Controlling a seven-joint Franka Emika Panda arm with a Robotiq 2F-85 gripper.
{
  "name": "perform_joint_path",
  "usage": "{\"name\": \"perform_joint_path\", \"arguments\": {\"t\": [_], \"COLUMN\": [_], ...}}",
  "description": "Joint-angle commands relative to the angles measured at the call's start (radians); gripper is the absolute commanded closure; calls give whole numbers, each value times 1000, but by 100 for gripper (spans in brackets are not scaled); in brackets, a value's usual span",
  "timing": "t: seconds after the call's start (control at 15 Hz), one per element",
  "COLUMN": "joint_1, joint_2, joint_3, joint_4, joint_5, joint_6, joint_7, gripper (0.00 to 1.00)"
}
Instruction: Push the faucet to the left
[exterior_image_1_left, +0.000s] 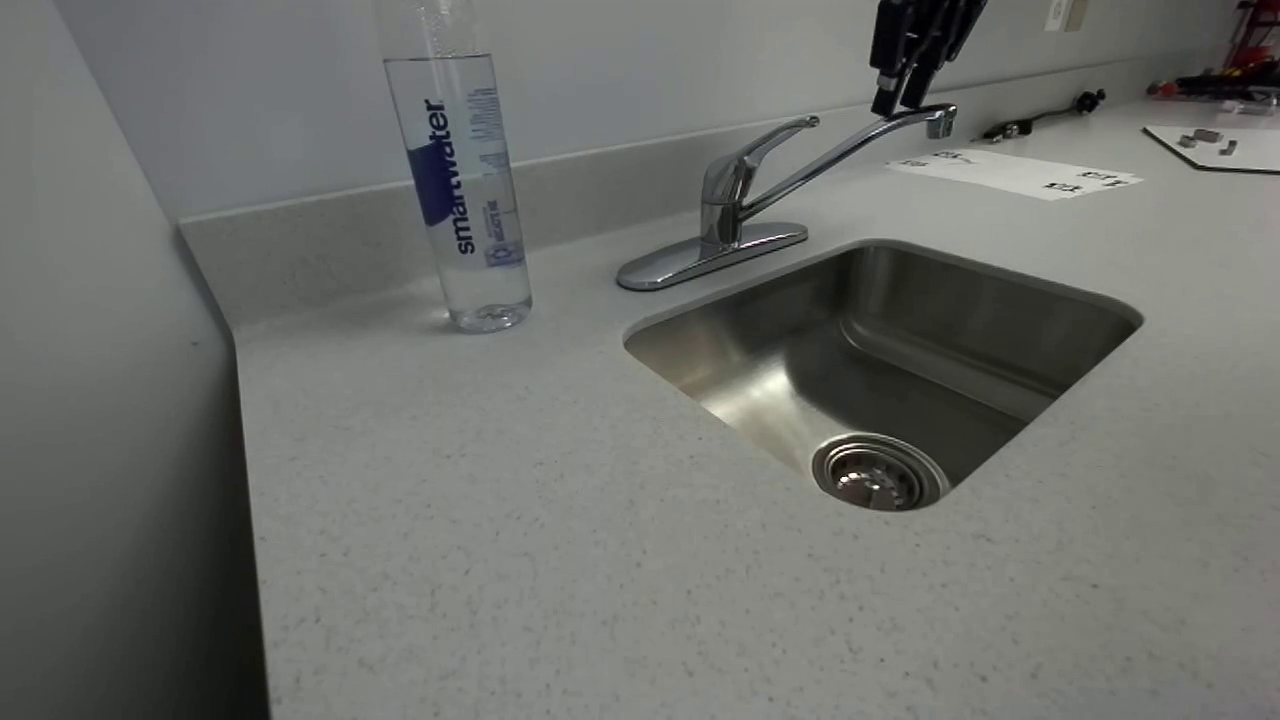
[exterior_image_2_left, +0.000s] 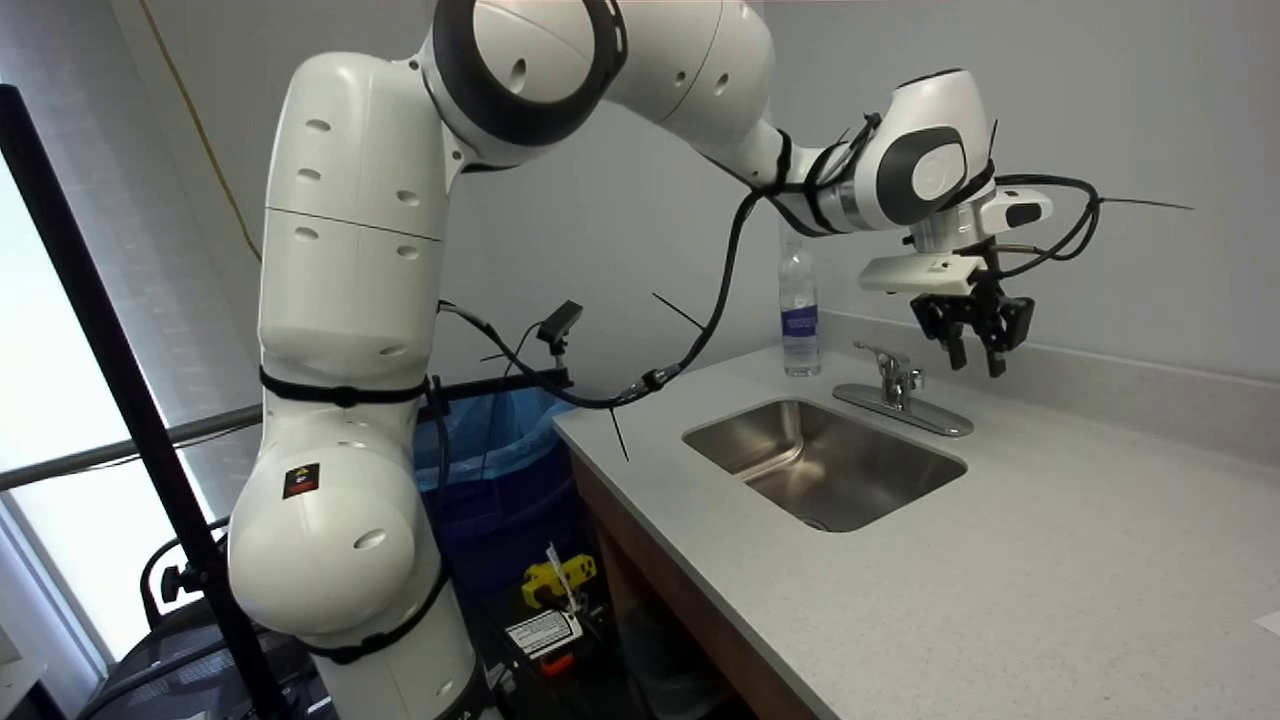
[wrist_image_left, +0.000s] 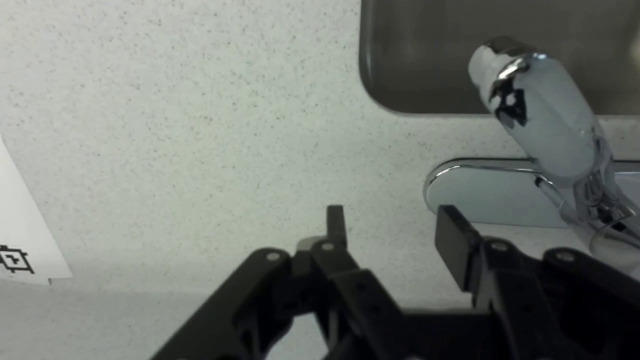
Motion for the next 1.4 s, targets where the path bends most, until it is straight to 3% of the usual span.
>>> {"name": "perform_joint_path", "arguments": {"t": [0.0, 0.2, 0.8, 0.87, 1.33], "joint_1": [16, 16, 1, 17, 30], "joint_2": [39, 45, 28, -36, -115], "joint_3": [-10, -5, 23, 31, 59], "joint_4": [38, 39, 23, -84, -185], "joint_5": [-25, -15, 8, 5, 8], "joint_6": [0, -14, -55, -16, -8], "joint_7": [34, 25, -64, -53, -85], "gripper": [80, 100, 100, 100, 100]}}
